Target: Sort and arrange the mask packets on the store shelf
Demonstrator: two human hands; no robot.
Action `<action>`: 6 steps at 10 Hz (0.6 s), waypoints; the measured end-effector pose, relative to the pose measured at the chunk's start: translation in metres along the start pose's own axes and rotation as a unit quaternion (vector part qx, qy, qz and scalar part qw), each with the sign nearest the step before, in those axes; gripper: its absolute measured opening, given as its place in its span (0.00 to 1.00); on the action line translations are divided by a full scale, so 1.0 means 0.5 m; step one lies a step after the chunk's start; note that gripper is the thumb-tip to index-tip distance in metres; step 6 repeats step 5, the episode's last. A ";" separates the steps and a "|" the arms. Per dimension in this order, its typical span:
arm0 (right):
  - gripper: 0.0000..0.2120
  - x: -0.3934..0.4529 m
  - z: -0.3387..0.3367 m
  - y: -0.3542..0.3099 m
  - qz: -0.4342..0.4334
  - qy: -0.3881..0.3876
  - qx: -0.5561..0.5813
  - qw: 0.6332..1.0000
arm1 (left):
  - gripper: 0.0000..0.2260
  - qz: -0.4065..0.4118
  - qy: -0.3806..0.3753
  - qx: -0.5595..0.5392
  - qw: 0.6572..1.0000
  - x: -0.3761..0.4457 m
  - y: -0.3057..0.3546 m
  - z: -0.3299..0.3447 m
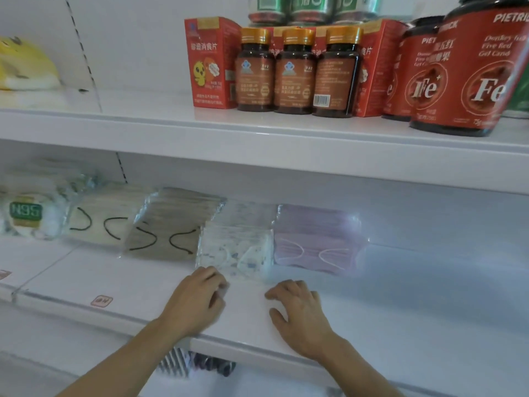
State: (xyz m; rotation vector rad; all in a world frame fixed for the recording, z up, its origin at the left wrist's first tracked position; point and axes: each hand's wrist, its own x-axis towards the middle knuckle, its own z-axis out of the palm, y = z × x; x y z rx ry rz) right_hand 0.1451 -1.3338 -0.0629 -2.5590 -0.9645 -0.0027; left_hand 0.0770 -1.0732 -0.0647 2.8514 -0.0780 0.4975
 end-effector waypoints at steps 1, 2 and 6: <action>0.19 0.028 0.021 -0.066 0.012 0.004 -0.014 1.000 | 0.11 0.010 -0.002 -0.016 1.000 0.001 -0.042 -0.011; 0.21 0.057 0.039 -0.104 0.048 0.011 -0.046 0.998 | 0.15 0.032 -0.017 -0.009 0.999 0.009 -0.067 -0.009; 0.31 0.047 0.059 -0.122 0.088 0.042 -0.094 0.991 | 0.12 0.039 -0.007 -0.063 0.997 0.001 -0.076 0.008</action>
